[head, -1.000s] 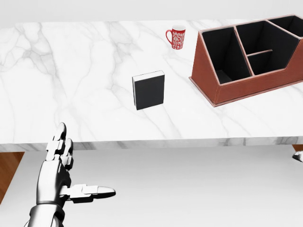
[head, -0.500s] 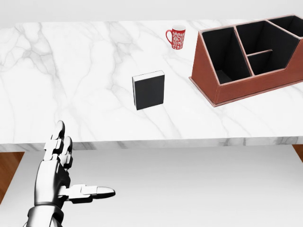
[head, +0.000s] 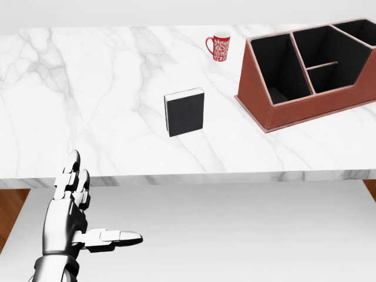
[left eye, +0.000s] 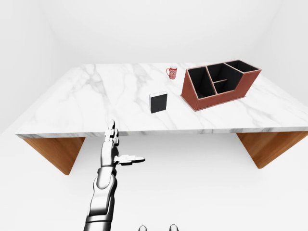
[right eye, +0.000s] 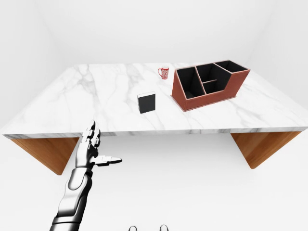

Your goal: Pick up the book and place it in the left compartment of the caddy.

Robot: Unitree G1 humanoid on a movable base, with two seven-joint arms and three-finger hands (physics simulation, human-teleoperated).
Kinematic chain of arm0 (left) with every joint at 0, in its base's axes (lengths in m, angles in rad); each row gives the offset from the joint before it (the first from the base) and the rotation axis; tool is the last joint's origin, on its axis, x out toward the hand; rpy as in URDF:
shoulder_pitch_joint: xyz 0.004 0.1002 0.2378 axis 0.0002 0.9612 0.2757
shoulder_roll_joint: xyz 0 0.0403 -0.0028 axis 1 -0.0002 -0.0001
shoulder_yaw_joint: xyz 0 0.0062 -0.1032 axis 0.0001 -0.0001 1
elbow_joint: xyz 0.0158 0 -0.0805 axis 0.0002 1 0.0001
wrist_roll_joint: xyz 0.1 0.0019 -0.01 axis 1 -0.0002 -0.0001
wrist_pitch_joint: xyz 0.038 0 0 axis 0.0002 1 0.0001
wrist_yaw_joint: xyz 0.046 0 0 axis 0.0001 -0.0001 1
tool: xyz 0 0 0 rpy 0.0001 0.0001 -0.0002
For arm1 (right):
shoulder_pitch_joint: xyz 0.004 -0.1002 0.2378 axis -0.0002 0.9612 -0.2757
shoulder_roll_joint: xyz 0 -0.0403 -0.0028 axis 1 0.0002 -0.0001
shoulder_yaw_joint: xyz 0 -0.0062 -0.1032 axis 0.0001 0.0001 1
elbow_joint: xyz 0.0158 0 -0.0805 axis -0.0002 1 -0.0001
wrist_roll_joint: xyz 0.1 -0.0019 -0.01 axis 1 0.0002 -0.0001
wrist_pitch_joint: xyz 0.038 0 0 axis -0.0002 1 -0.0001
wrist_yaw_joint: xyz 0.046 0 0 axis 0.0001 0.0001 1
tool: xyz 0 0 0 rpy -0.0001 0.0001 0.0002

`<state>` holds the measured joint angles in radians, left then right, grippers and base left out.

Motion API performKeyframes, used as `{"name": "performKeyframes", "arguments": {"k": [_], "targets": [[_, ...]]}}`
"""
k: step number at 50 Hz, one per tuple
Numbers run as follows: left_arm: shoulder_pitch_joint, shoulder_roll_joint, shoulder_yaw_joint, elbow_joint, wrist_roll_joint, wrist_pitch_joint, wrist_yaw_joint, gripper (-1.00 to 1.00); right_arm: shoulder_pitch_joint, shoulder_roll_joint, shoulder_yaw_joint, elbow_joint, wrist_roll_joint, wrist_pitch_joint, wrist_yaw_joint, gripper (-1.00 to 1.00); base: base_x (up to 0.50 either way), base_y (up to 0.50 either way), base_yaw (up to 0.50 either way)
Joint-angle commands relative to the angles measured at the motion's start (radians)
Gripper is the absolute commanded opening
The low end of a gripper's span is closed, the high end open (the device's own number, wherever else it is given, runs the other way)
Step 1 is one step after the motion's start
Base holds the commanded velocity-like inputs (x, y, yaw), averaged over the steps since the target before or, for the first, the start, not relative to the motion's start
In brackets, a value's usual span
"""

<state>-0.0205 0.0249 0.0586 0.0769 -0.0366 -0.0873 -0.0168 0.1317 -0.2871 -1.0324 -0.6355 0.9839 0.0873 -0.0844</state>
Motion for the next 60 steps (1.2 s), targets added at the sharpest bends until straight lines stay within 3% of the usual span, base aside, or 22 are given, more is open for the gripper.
{"name": "performKeyframes", "arguments": {"k": [1, 16, 24, 60], "targets": [[-0.006, 0.001, 0.002, 0.014, -0.005, 0.0, 0.002, 1.0, 0.046, 0.007, -0.062, 0.054, 0.076, 0.0, 0.016, 1.0, 0.0, 0.0, 0.0], [0.0, -0.001, -0.005, 0.007, 0.008, 0.0, 0.001, 1.0, 0.067, 0.018, -0.102, 0.073, 0.037, 0.0, 0.056, 1.0, 0.0, 0.0, 0.0], [0.006, -0.002, -0.008, -0.007, 0.01, 0.0, -0.003, 1.0, 0.087, 0.073, -0.097, 0.105, -0.008, 0.0, 0.117, 1.0, 0.0, 0.0, 0.0], [-0.004, 0.0, -0.005, 0.02, 0.009, 0.0, -0.005, 1.0, 0.11, 0.077, -0.137, 0.142, 0.005, 0.0, 0.155, 1.0, 0.0, 0.0, 0.0]]}}
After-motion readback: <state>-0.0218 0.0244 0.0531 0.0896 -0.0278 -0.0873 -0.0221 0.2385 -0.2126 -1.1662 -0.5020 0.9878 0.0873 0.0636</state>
